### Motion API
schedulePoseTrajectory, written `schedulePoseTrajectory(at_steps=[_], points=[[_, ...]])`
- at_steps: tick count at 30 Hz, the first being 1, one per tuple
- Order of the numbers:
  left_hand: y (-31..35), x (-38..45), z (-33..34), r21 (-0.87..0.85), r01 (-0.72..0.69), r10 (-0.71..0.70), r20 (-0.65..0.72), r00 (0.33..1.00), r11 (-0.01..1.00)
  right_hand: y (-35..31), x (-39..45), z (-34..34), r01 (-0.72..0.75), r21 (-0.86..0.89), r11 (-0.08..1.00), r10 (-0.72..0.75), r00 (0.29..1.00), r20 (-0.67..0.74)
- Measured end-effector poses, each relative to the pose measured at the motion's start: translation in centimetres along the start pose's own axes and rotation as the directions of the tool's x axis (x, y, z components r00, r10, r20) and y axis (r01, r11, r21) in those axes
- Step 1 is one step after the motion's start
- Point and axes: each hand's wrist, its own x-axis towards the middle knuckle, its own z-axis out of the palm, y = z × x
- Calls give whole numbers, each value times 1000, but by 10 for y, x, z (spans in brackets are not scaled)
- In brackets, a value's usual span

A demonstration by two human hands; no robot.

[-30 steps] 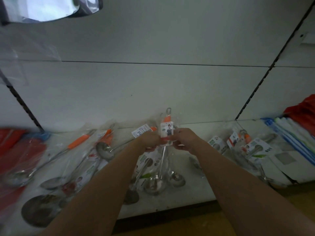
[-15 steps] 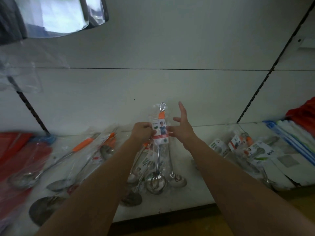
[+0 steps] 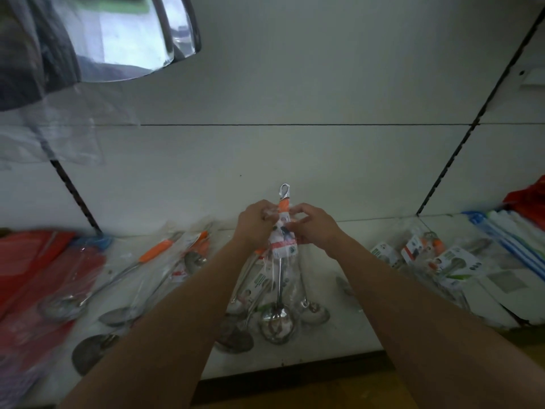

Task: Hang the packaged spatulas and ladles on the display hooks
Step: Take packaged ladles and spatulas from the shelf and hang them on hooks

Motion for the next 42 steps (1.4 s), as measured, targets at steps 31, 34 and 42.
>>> schedulePoseTrajectory(at_steps=[31, 34, 42], points=[[267, -123, -169, -46, -437, 419, -209, 884, 899, -260, -200, -118, 388, -307, 869, -460, 861, -216], [286, -129, -193, -22, -472, 451, -262, 853, 881, -284, -212, -116, 416, -306, 856, -499, 818, -285], [321, -141, -267, -8, -541, 502, -364, 784, 841, -360, -228, -99, 538, -355, 765, -635, 723, -274]])
